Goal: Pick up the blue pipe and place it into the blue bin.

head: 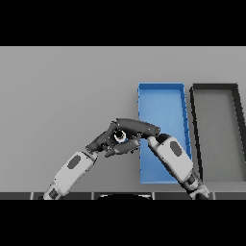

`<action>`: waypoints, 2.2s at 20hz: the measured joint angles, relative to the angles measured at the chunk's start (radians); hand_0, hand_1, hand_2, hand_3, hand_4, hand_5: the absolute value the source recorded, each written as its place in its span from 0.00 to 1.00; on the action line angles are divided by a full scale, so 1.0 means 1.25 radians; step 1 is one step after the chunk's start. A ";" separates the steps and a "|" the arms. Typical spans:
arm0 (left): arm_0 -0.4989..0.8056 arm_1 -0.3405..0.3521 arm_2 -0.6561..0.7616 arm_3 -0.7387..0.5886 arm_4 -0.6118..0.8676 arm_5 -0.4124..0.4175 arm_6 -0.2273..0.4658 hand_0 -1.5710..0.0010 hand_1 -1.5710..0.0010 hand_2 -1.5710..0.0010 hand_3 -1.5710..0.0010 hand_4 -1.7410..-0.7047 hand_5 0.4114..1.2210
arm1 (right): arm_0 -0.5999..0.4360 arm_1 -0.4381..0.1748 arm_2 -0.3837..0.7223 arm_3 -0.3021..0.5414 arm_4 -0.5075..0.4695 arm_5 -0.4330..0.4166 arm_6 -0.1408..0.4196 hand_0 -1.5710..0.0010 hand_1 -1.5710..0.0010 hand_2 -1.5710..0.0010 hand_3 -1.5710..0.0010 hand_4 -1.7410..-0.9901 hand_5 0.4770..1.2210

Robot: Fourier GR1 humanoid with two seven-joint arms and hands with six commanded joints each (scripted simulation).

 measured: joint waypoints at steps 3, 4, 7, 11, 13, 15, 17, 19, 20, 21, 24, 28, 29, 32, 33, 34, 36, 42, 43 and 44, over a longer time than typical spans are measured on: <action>-0.016 0.015 -0.011 0.006 -0.008 0.002 -0.001 0.05 0.14 0.03 0.68 0.01 1.00 | 0.023 0.016 -0.006 -0.012 0.023 0.013 -0.027 0.03 0.03 0.03 0.04 0.36 0.91; -0.020 0.012 -0.018 0.015 -0.015 0.004 -0.015 0.09 0.22 0.14 0.66 0.10 1.00 | 0.036 0.021 -0.006 -0.021 0.008 0.019 -0.014 0.02 0.02 0.02 0.03 0.35 0.93; -0.033 0.032 -0.019 0.018 -0.021 -0.016 0.011 0.38 0.49 0.48 0.79 0.38 1.00 | 0.033 0.030 -0.019 -0.026 0.010 0.027 -0.005 0.01 0.01 0.01 0.02 0.35 0.96; -0.032 0.045 -0.020 0.020 -0.054 -0.072 0.004 0.74 0.79 0.79 0.91 0.67 0.87 | 0.053 0.051 -0.022 -0.041 0.021 0.038 0.001 0.01 0.01 0.01 0.01 0.34 0.98; -0.034 0.038 -0.015 0.032 -0.083 -0.065 -0.022 0.84 0.87 0.86 0.94 0.76 0.68 | 0.047 0.062 -0.033 -0.043 0.021 0.039 0.029 0.00 0.00 0.00 0.00 0.34 0.99; -0.036 0.042 -0.006 0.038 -0.088 -0.055 0.000 0.90 0.91 0.91 0.96 0.83 0.53 | 0.042 0.078 -0.044 -0.029 0.030 0.048 0.025 0.00 0.00 0.00 0.00 0.34 0.99; -0.029 0.042 -0.010 0.032 -0.093 -0.041 0.037 0.93 0.95 0.94 0.98 0.87 0.42 | 0.055 0.087 -0.047 -0.036 0.033 0.055 0.012 0.00 0.00 0.00 0.00 0.34 1.00; -0.037 0.043 -0.006 0.041 -0.099 -0.035 0.025 0.96 0.96 0.96 0.99 0.88 0.34 | 0.055 0.090 -0.054 -0.047 0.036 0.057 0.011 0.00 0.00 0.00 0.00 0.34 1.00; -0.032 0.044 -0.005 0.041 -0.094 -0.036 0.021 0.97 0.97 0.97 0.99 0.88 0.31 | 0.059 0.092 -0.057 -0.051 0.038 0.059 0.009 0.00 0.00 0.00 0.00 0.34 1.00; -0.021 0.040 -0.011 0.037 -0.096 -0.032 0.017 0.97 0.98 0.98 0.99 0.87 0.28 | 0.052 0.097 -0.062 -0.047 0.036 0.058 0.032 0.00 0.00 0.00 0.00 0.34 1.00; -0.012 0.038 0.005 0.033 -0.065 -0.017 0.090 0.99 0.99 0.99 1.00 0.84 0.25 | 0.045 0.120 -0.073 -0.042 0.049 0.059 0.030 0.00 0.00 0.00 0.00 0.33 1.00; -0.006 0.041 -0.004 0.020 -0.069 -0.013 0.120 0.99 1.00 1.00 1.00 0.83 0.18 | 0.039 0.156 -0.107 -0.027 -0.094 0.039 0.117 0.00 0.00 0.00 0.00 0.33 1.00; -0.008 0.044 -0.003 0.018 -0.065 -0.016 0.127 1.00 1.00 1.00 1.00 0.84 0.16 | 0.018 0.150 -0.125 -0.033 -0.153 0.018 0.146 0.00 0.00 0.00 0.00 0.33 1.00; 0.000 0.044 -0.008 0.017 -0.068 -0.015 0.133 1.00 1.00 1.00 1.00 0.84 0.14 | -0.049 0.111 -0.139 -0.037 -0.294 -0.080 0.214 0.00 0.00 0.00 0.00 0.33 1.00; 0.005 0.046 -0.007 0.020 -0.067 -0.018 0.127 1.00 1.00 1.00 1.00 0.85 0.13 | -0.072 0.102 -0.143 -0.036 -0.309 -0.097 0.214 0.00 0.00 0.00 0.00 0.33 1.00; 0.012 0.046 -0.009 0.014 -0.066 -0.017 0.126 1.00 1.00 1.00 1.00 0.85 0.12 | -0.103 0.072 -0.143 -0.036 -0.332 -0.124 0.216 0.00 0.00 0.00 0.00 0.33 1.00; 0.016 0.050 -0.013 0.010 -0.072 -0.017 0.122 1.00 1.00 1.00 1.00 0.85 0.11 | -0.164 0.035 -0.166 -0.029 -0.375 -0.168 0.208 0.00 0.00 0.00 0.00 0.33 1.00; 0.013 0.056 -0.009 0.004 -0.066 -0.023 0.118 1.00 1.00 1.00 1.00 0.85 0.09 | -0.355 -0.036 -0.279 0.079 -0.352 -0.210 0.141 0.00 0.00 0.00 0.00 0.32 1.00; 0.009 0.053 -0.009 0.000 -0.066 -0.017 0.132 1.00 1.00 1.00 1.00 0.85 0.09 | -0.370 -0.048 -0.298 0.115 -0.324 -0.218 0.125 0.00 0.00 0.00 0.00 0.32 1.00; 0.017 0.057 -0.010 -0.002 -0.067 -0.017 0.134 1.00 1.00 1.00 1.00 0.86 0.09 | -0.383 -0.065 -0.316 0.147 -0.293 -0.221 0.113 0.00 0.00 0.00 0.00 0.32 1.00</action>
